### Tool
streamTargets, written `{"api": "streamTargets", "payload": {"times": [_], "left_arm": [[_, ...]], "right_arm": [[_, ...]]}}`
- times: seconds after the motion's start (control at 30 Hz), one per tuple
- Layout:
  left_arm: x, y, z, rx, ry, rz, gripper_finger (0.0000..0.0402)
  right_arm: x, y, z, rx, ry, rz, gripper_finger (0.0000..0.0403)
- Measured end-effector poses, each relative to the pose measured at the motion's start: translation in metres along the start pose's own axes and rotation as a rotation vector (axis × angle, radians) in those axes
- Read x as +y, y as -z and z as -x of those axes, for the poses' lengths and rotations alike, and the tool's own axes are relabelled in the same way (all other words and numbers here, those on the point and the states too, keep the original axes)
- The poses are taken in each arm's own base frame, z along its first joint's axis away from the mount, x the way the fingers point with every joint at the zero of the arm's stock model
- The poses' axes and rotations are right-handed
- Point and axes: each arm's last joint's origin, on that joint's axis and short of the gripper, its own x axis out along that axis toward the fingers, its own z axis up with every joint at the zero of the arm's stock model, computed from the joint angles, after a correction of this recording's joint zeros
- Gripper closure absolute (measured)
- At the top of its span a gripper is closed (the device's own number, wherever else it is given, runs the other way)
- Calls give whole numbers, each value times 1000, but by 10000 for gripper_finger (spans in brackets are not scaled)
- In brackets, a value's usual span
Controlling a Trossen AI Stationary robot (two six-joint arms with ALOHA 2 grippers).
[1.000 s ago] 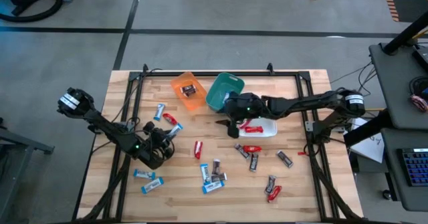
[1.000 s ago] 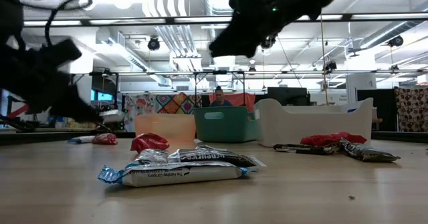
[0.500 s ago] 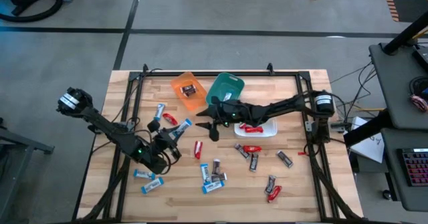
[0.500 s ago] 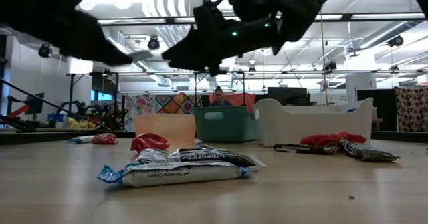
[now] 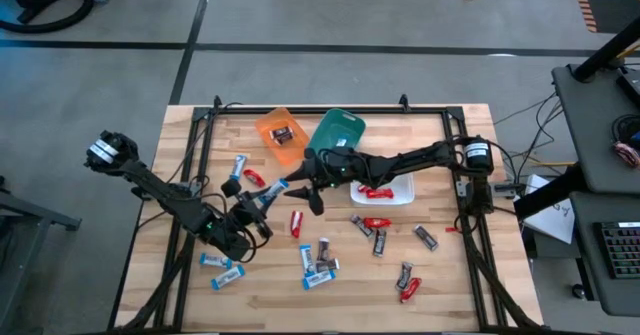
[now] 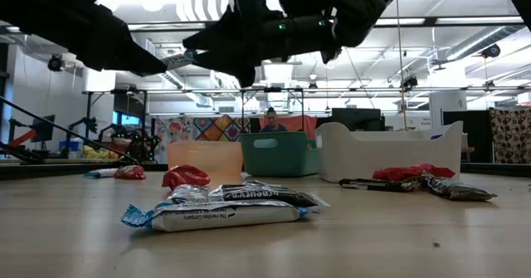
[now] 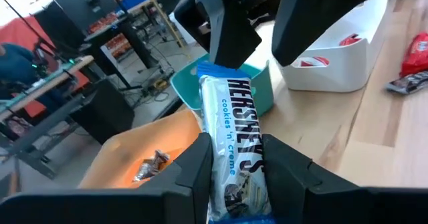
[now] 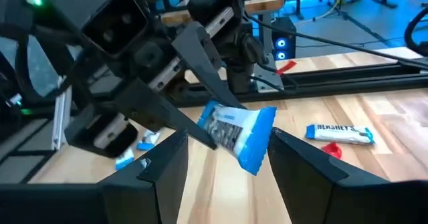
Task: Sort candy
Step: Put the white chocolate bar into the green bin
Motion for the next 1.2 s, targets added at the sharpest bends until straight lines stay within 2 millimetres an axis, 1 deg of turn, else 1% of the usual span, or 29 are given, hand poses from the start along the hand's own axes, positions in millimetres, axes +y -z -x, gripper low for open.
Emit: {"api": "streamTargets", "payload": {"times": [0.2, 0.33, 0.43, 0.53, 0.77, 0.8, 0.9, 1.07, 1.2], "left_arm": [[-2, -6, 0, -20, -5, -47, 310], [-4, -13, 1, -41, 1, -50, 310], [-4, -17, 1, -47, 3, -53, 310], [-4, -18, 1, -48, 4, -51, 310], [-5, -20, 1, -47, 14, -29, 309], [-5, -20, 1, -46, 15, -23, 306], [-5, -20, 1, -46, 20, 6, 287], [-5, -23, 2, -36, 77, 52, 226], [-5, -23, 2, -34, 82, 57, 197]], "right_arm": [[1, -3, -1, -9, -1, -57, 209], [1, -7, -2, -21, -3, -85, 209], [1, -8, -3, -21, -3, -84, 219], [1, -9, -3, -24, -4, -83, 249], [2, -8, -3, -17, -18, -76, 374], [2, -8, -3, -15, -23, -74, 379], [2, -8, -3, -2, -33, -81, 377], [-4, -9, -1, 88, -6, -82, 376], [-13, -22, 6, 198, 39, -48, 376]]}}
